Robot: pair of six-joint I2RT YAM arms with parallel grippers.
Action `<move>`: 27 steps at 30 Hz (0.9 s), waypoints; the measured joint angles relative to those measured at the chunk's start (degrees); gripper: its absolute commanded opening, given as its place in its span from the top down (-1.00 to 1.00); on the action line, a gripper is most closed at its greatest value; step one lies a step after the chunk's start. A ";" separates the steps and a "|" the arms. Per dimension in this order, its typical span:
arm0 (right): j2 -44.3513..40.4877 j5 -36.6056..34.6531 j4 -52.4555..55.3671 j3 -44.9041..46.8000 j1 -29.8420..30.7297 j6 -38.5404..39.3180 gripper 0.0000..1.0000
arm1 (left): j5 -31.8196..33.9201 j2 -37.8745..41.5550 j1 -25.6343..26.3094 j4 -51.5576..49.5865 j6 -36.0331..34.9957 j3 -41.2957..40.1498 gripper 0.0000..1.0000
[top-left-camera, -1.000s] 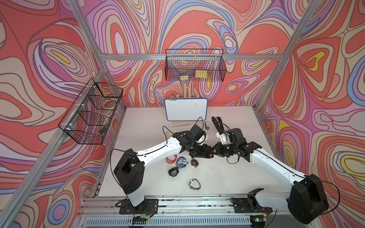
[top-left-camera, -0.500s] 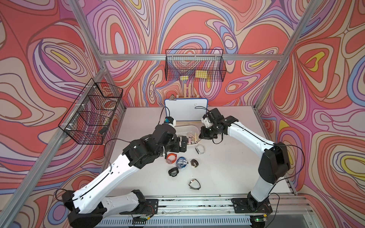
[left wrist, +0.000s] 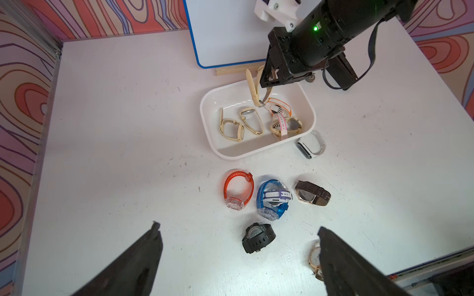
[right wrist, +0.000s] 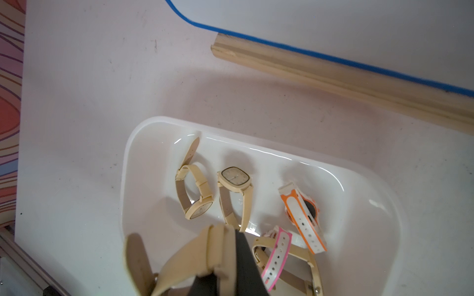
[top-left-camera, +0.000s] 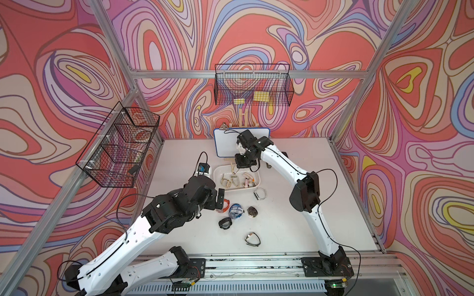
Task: Put the watch into the storage box
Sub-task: Place the watch in the storage box.
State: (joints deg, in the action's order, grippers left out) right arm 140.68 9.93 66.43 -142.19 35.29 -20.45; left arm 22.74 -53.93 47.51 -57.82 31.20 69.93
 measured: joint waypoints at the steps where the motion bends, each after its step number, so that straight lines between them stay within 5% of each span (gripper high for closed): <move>1: 0.57 -0.28 0.50 -0.31 0.00 0.00 1.00 | 0.04 0.04 -0.09 -0.07 -0.15 -0.15 -1.00; 27: 3.82 -4.39 2.78 5.01 2.71 1.86 0.95 | -1.40 0.81 -0.31 0.11 -0.33 -4.02 -1.00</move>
State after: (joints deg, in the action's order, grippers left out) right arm 144.51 5.54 69.21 -137.19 38.00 -18.59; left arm 21.34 -53.12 47.20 -57.71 30.87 65.91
